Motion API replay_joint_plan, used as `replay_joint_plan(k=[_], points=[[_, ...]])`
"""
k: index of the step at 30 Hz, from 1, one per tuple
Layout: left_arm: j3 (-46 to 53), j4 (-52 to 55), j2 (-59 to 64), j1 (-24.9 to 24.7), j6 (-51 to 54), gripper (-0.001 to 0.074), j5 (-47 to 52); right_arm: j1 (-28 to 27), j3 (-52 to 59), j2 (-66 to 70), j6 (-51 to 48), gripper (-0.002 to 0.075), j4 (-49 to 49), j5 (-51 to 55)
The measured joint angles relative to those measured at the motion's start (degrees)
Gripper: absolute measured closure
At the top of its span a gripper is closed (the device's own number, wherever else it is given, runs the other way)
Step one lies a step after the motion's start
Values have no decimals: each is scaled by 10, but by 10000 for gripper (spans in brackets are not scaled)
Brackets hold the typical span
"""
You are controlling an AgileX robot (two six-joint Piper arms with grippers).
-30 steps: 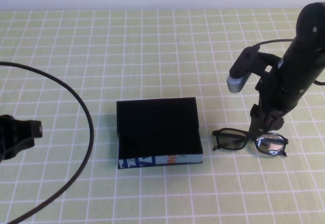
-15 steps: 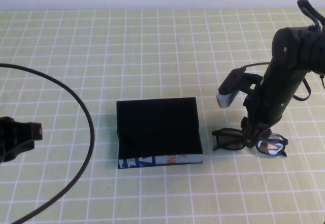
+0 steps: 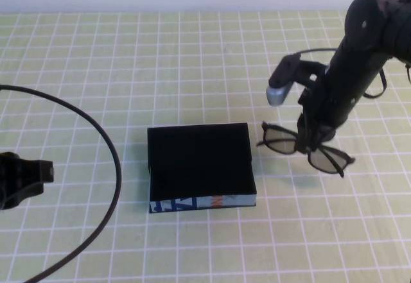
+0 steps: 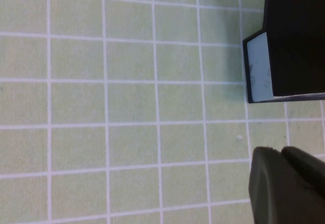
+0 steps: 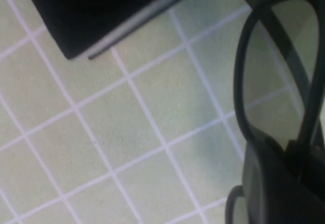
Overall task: Return glasses to glasses case
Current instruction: Pick up the glasses from the table, then place the glasses in the glasses case
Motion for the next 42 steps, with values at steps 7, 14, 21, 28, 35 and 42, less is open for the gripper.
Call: replay_joint_plan(k=[7, 14, 21, 28, 35, 42], points=[[0, 0, 0, 0, 1, 738, 3, 20, -53, -48, -20, 693, 25, 9], [0, 0, 0, 0, 6, 738, 0, 107, -111, -46, -22, 693, 26, 15], [0, 0, 0, 0, 7, 738, -1, 192, -144, 13, -57, 693, 4, 15], [0, 0, 0, 0, 9, 738, -1, 211, -144, 65, -68, 693, -9, 14], [0, 0, 0, 0, 9, 738, -1, 211, -144, 81, -68, 693, -12, -1], [0, 0, 0, 0, 11, 738, 0, 211, -146, 93, -68, 671, -13, -8]])
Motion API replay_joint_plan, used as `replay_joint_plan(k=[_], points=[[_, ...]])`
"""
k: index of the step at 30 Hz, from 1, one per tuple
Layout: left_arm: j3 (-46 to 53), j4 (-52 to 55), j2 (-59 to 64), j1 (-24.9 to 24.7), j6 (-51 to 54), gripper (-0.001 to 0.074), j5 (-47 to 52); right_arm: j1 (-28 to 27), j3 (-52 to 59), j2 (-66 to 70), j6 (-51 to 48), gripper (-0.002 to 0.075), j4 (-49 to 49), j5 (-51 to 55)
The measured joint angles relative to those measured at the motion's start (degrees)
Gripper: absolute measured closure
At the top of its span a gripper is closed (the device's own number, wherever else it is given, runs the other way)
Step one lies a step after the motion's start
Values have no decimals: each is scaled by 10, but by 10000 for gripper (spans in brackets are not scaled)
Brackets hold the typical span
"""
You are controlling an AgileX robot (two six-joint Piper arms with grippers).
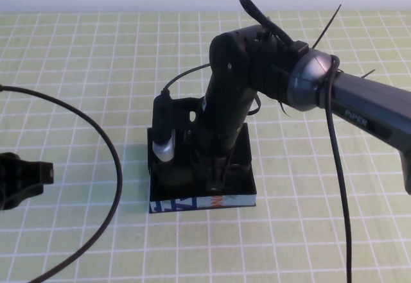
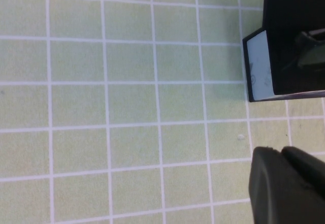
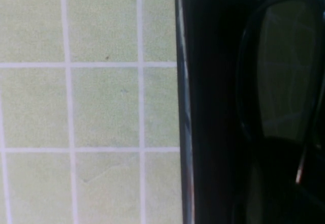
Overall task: Return glasses to glasses case
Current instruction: Place the glasses in the glasses case
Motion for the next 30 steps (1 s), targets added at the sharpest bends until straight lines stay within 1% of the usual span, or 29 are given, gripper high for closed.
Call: replay_joint_plan(k=[4, 8, 13, 16, 20, 23, 26, 30], points=[[0, 0, 0, 0, 5, 738, 2, 0, -1, 1, 0, 622, -2, 0], [0, 0, 0, 0, 45, 738, 2, 0, -3, 1, 0, 569, -4, -3], [0, -2, 0, 0, 106, 738, 9, 0, -3, -1, 14, 553, -21, -3], [0, -31, 3, 0, 190, 738, 11, 0, -11, -13, 41, 580, -39, 0], [0, -106, 33, 0, 345, 738, 22, -6, -47, -26, 121, 696, -47, -13], [0, -147, 63, -10, 437, 738, 19, -29, -72, -33, 174, 729, -16, -24], [0, -165, 98, -44, 481, 738, 1, -60, -80, -33, 233, 739, 30, -37], [0, -170, 155, -132, 492, 738, -45, -93, -81, -33, 314, 741, 54, -53]])
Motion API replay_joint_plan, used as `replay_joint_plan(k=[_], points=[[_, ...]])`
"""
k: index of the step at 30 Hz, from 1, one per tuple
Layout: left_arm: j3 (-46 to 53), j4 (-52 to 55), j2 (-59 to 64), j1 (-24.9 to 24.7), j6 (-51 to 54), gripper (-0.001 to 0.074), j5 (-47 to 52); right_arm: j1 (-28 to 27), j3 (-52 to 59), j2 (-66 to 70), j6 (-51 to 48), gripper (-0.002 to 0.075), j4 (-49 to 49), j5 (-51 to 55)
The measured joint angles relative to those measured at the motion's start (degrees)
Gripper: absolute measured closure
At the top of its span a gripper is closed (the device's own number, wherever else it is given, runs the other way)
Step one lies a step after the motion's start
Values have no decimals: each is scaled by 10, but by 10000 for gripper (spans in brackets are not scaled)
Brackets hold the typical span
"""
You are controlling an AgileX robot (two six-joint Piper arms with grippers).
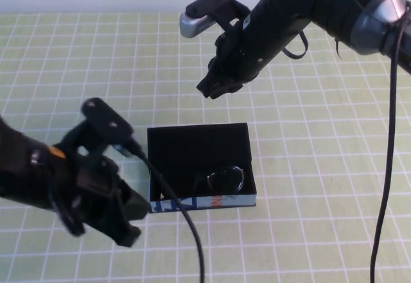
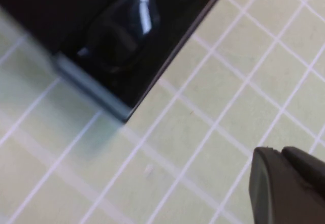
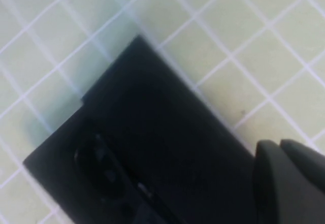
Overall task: Return glasses to glasses case
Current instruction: Place the glasses in the glasses case, then close the glasses case
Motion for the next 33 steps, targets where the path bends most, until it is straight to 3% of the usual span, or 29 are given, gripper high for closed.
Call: replay_joint_plan(k=[5, 8, 24, 33], points=[[0, -5, 79, -94, 0, 738, -97, -14, -2, 7, 22, 742, 1, -10], [0, -14, 123, -121, 0, 738, -134, -19, -2, 22, 23, 742, 10, -13], [0, -79, 226, -127, 22, 738, -237, -103, -5, 116, 19, 742, 119, -37], [0, -85, 231, -127, 22, 738, -253, -152, -7, 168, -31, 742, 231, 36]])
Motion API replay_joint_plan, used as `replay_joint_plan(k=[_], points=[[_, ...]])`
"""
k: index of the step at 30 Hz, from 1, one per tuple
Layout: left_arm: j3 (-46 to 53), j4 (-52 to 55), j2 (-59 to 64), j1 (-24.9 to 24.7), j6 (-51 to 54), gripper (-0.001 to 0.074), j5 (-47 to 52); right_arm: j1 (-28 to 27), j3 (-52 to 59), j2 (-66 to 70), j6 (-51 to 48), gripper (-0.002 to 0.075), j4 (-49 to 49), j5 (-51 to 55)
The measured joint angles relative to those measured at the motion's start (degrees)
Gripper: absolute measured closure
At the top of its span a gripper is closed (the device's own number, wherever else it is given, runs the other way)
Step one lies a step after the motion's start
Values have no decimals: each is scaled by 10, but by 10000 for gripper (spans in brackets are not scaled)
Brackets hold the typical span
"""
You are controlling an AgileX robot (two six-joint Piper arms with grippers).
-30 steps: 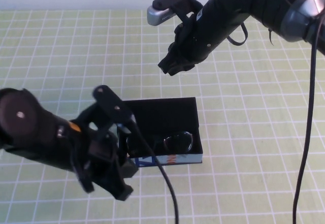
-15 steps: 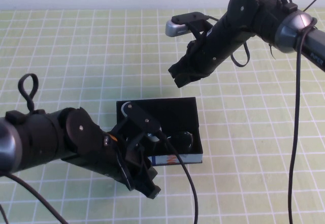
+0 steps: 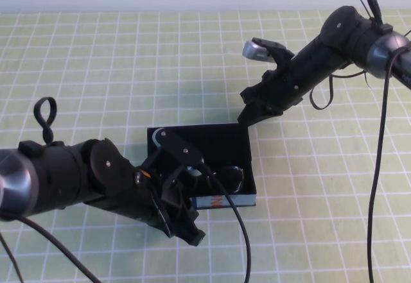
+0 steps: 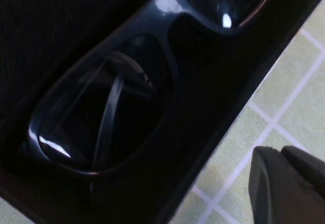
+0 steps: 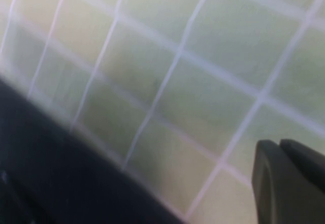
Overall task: Return glasses to glasses case
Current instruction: Close the glasses case
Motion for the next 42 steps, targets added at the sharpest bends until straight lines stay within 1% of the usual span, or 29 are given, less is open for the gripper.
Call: replay_joint_plan(k=[6, 13, 22, 27, 34, 38, 42], points=[[0, 0, 3, 0, 0, 738, -2, 0, 0, 5, -68, 743, 71, 26], [0, -2, 19, 0, 0, 738, -12, 0, 0, 5, -80, 743, 94, 27], [0, -5, 25, 0, 0, 738, -25, 6, 0, 3, -72, 743, 94, 27], [0, -5, 25, -1, 0, 738, -32, 6, 0, -22, -62, 743, 94, 28], [0, -5, 25, -1, 0, 738, -35, 10, -1, -47, -58, 743, 60, 31], [0, -5, 25, -1, 0, 738, -35, 5, -1, -46, -27, 743, 18, 16], [0, -5, 25, -1, 0, 738, -34, -4, -1, -28, -3, 743, 7, 15]])
